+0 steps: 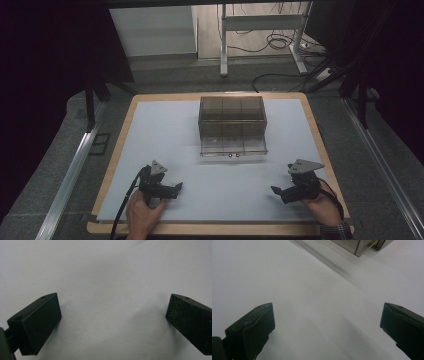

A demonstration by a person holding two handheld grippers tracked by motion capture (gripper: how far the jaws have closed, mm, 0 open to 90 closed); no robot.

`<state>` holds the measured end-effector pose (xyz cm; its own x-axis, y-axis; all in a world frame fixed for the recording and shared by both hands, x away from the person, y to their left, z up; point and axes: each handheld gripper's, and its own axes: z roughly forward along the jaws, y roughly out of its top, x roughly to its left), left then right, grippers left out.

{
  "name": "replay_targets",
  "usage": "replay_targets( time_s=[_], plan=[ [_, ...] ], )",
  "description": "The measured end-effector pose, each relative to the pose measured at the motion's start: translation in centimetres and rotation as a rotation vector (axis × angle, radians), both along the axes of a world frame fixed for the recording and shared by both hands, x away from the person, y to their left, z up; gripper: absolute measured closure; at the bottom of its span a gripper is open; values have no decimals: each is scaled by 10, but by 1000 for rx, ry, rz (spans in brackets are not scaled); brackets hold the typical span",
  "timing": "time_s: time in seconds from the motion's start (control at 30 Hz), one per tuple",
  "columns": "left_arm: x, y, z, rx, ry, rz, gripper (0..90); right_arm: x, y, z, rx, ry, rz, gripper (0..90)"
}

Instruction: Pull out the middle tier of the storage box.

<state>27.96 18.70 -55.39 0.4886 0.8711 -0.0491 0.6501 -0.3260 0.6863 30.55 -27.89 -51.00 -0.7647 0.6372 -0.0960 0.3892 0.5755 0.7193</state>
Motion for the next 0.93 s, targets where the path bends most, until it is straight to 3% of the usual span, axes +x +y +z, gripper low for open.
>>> replay_targets(
  time_s=[0.47,0.93],
  plan=[
    [0,0,0,-1,0,1,0,-4,-6,-20,6,38,-34,0],
    [0,0,0,-2,-1,3,0,-2,-6,-23,1,64,-35,0]
  ],
)
